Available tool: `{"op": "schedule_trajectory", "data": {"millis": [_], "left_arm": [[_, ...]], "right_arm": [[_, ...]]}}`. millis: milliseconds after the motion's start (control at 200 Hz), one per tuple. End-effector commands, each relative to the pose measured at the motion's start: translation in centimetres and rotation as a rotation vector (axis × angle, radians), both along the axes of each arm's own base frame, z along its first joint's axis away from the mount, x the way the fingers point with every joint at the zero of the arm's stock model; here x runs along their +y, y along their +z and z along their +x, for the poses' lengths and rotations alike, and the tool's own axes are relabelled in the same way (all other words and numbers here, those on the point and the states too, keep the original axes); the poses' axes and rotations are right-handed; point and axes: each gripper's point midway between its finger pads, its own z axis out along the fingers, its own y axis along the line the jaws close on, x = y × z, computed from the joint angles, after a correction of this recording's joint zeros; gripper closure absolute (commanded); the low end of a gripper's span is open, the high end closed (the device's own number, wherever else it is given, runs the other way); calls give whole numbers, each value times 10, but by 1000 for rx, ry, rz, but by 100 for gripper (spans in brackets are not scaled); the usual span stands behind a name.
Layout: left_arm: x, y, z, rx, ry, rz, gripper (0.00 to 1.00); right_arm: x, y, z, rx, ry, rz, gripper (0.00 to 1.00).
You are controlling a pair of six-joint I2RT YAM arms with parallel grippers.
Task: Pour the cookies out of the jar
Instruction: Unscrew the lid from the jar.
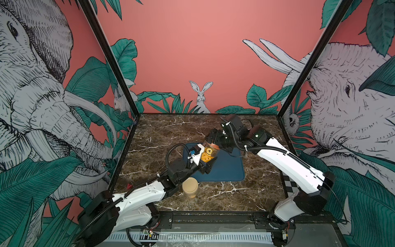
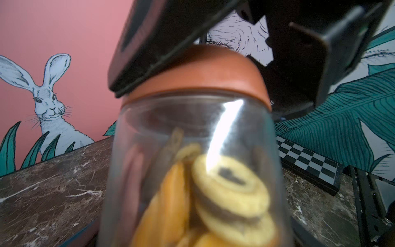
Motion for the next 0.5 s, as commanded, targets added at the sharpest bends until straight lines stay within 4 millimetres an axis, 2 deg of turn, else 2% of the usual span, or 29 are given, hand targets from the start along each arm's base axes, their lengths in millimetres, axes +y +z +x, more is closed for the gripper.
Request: {"op": "schedule_trajectory", "data": {"millis": [0, 140, 210, 320, 410, 495], "left_arm": [[7, 64, -8, -122, -13, -175, 100], [6, 70, -11, -111, -36, -211, 100], [6, 74, -15, -104, -61, -240, 100], [7, 81, -22, -83, -111, -308, 100], [13, 90, -26, -57, -152, -397, 100], [13, 98, -33, -47, -210, -444, 100]], "right_arm": [[6, 11, -2, -8, -3, 96, 22], [10, 16, -3, -83, 61, 132, 39], [15, 23, -5, -153, 127, 169, 42], [26, 51, -15, -317, 290, 266, 45], [23, 71, -29, -452, 397, 304, 46], [18, 74, -34, -485, 454, 321, 50]]}}
